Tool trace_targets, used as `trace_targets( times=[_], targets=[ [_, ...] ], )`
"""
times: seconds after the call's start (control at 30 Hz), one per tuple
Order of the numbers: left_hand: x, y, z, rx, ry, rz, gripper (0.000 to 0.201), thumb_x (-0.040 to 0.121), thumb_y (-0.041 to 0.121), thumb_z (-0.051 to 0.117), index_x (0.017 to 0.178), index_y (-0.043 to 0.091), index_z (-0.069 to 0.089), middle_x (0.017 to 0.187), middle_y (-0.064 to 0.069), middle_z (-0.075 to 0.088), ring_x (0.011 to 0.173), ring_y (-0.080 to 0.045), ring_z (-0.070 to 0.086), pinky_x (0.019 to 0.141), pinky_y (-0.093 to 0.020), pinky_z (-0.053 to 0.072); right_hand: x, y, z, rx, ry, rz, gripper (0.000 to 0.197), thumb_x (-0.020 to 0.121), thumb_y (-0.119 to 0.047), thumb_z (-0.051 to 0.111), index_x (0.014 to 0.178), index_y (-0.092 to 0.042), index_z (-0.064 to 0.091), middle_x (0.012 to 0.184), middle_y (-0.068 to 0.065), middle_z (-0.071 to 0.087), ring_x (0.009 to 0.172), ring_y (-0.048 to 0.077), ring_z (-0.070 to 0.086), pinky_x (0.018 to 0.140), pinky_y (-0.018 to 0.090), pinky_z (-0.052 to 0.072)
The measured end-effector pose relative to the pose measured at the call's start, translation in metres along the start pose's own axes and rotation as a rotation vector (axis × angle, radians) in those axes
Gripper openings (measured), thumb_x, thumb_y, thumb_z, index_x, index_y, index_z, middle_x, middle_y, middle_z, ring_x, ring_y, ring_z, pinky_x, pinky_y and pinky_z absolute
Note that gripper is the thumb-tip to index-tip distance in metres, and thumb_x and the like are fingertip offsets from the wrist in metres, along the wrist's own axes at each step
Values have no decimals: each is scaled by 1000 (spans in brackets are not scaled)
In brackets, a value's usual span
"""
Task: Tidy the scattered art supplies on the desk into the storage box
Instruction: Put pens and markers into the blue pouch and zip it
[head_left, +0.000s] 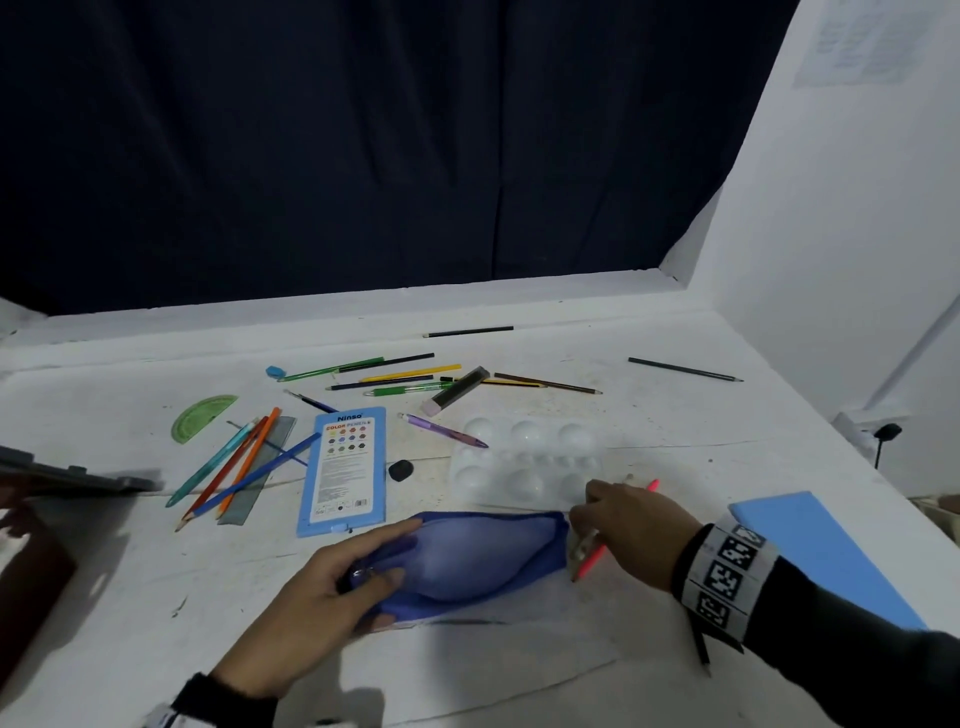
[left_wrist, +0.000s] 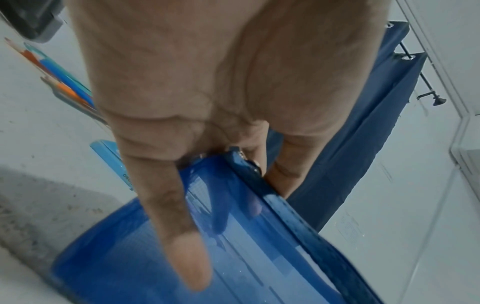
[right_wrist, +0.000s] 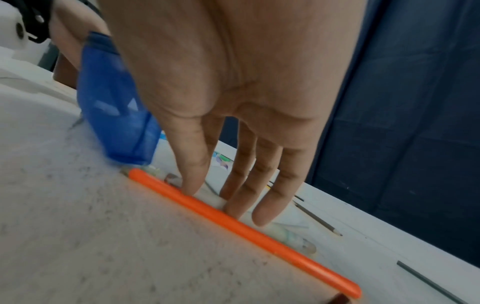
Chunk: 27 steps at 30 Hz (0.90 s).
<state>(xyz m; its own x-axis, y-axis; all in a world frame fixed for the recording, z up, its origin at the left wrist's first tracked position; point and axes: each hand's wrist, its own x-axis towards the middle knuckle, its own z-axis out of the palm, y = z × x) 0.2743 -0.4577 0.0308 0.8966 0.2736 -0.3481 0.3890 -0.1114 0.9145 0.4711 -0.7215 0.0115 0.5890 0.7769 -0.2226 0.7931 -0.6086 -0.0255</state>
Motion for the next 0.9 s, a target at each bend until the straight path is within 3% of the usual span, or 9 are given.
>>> trace_targets(
  times=[0.1, 0.2, 0.37, 0.43, 0.53, 0.6, 0.67, 0.8, 0.9],
  targets=[
    [1, -2, -2, 13, 31, 52, 39, 92, 14, 66, 114, 46, 69, 121, 28, 60, 110, -9, 59, 83, -37, 61, 2, 0, 1, -16, 0, 9, 38, 88, 3, 43, 114, -22, 55, 110, 2, 48, 97, 26, 58, 73, 37, 51],
    [1, -3, -7, 38, 64, 109, 41, 87, 17, 70, 110, 51, 70, 111, 40, 60, 122, -9, 51, 86, -38, 60, 6, 1, 2, -17, 7, 15, 38, 89, 2, 44, 116, -22, 54, 110, 4, 48, 97, 27, 57, 76, 40, 52],
    [2, -2, -15, 76, 82, 152, 53, 73, 32, 76, 120, 53, 65, 133, 25, 58, 139, -11, 39, 100, -42, 53, 14, 7, -4, -21, 59, 34, 31, 93, -5, 47, 118, -23, 54, 106, 3, 49, 91, 25, 58, 74, 36, 50],
    [3, 1, -15, 67, 84, 167, 54, 71, 32, 77, 119, 53, 65, 135, 21, 58, 139, -8, 39, 101, -38, 53, 15, 7, -18, 47, 184, 57, 24, 96, -11, 46, 115, -24, 54, 103, 0, 51, 83, 23, 60, 70, 36, 52],
    [4, 5, -15, 129, 113, 205, 53, 75, 30, 78, 118, 57, 63, 133, 24, 59, 138, -4, 38, 102, -35, 52, 12, 1, -48, 314, 510, 74, 8, 102, -27, 39, 100, -26, 46, 88, -2, 58, 70, 22, 59, 64, 39, 50],
    [5, 9, -12, 182, 125, 225, 53, 81, 24, 77, 113, 63, 62, 128, 31, 59, 135, -1, 39, 103, -34, 51, 8, -13, -69, 565, 692, 45, 8, 103, -28, 37, 97, -26, 42, 81, -3, 63, 70, 20, 62, 64, 42, 52],
    [4, 11, -9, 215, 136, 233, 53, 84, 19, 76, 110, 64, 63, 122, 37, 59, 130, 1, 42, 102, -33, 50, 1, -33, -85, 800, 771, -6, 10, 104, -24, 37, 99, -21, 45, 88, -5, 69, 78, 16, 66, 68, 39, 55],
    [-1, 12, -3, 253, 123, 231, 49, 90, 17, 69, 118, 57, 60, 126, 35, 55, 127, -4, 45, 100, -33, 52, -13, -80, -92, 998, 712, -154, 15, 103, -30, 36, 101, -21, 49, 93, -6, 70, 86, 14, 67, 74, 32, 57],
    [-9, 11, -2, 97, 106, 185, 51, 95, 8, 60, 112, 55, 68, 122, 32, 61, 120, -4, 53, 90, -33, 58, -9, -99, -75, 684, 526, -232, 22, 104, -35, 36, 114, -27, 54, 105, -10, 62, 97, 10, 59, 88, 33, 51]
  ],
)
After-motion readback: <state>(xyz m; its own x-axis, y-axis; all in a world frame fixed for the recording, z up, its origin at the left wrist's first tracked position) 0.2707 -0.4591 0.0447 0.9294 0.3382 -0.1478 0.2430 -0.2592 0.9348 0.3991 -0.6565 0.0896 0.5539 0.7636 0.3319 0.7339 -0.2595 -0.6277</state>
